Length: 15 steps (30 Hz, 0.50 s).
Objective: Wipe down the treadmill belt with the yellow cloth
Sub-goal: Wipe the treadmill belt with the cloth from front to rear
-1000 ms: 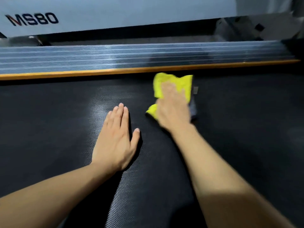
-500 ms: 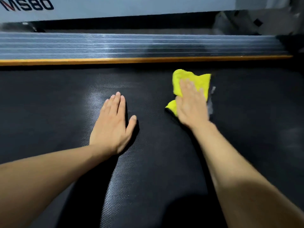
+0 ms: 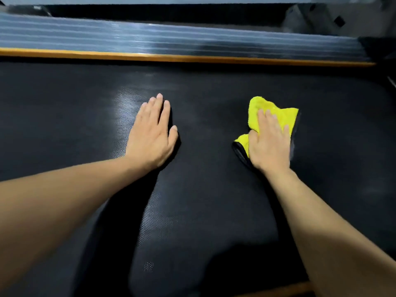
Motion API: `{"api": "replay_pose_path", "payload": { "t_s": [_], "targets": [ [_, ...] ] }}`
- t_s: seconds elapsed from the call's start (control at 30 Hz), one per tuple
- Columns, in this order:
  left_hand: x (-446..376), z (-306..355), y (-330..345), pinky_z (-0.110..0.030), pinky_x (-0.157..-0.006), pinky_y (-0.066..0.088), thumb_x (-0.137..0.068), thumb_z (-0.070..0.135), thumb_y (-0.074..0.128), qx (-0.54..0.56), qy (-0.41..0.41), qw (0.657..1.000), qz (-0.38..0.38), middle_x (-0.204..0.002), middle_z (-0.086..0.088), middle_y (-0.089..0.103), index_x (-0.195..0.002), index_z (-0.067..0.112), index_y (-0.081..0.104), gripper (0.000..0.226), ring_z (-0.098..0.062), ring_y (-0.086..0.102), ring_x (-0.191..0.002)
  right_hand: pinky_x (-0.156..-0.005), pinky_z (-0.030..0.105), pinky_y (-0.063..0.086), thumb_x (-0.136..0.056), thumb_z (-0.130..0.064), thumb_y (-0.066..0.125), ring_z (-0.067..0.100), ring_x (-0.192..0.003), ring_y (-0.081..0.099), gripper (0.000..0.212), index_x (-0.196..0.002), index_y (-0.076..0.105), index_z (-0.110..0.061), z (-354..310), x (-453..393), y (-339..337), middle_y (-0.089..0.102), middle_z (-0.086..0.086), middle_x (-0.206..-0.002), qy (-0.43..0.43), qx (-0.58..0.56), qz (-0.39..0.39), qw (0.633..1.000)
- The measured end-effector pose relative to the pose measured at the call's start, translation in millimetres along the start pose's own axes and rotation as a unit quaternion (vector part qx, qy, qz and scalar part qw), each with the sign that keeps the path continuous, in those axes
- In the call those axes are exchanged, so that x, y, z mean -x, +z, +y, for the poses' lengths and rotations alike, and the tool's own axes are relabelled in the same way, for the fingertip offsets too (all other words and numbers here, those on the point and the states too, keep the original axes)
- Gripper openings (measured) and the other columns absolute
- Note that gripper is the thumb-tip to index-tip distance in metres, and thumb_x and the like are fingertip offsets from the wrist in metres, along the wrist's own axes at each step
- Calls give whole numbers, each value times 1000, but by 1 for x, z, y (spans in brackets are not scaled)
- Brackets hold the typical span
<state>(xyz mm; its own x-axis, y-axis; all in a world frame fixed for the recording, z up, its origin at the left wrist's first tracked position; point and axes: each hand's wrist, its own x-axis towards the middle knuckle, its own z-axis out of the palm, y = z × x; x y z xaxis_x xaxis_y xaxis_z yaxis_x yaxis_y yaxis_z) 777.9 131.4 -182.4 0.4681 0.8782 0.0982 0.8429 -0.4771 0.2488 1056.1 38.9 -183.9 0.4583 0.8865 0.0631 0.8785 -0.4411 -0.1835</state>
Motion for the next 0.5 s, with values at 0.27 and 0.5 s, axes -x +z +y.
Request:
{"api": "replay_pose_path", "payload": {
  "t_s": [0.27,0.5],
  "targets": [
    [103,1,-12,-46,-126,4,-101,46,25,-24,-53,998,-36,-168,-11,14,-160,21,17,65,-29,9,-156,-123,50,7,-99,-32,33,21,-152,15,60,-157,23,-21,-2,2,-2,20,3,-164,-14,-5,-16,1000],
    [99,2,-8,-47,-126,8,-101,39,23,-25,-55,998,-31,-167,-12,17,-159,9,19,65,-30,12,-155,-119,56,20,-94,-34,25,26,-148,30,62,-153,33,-14,-94,66,8,33,10,-159,-198,-28,-27,979]
  ]
}}
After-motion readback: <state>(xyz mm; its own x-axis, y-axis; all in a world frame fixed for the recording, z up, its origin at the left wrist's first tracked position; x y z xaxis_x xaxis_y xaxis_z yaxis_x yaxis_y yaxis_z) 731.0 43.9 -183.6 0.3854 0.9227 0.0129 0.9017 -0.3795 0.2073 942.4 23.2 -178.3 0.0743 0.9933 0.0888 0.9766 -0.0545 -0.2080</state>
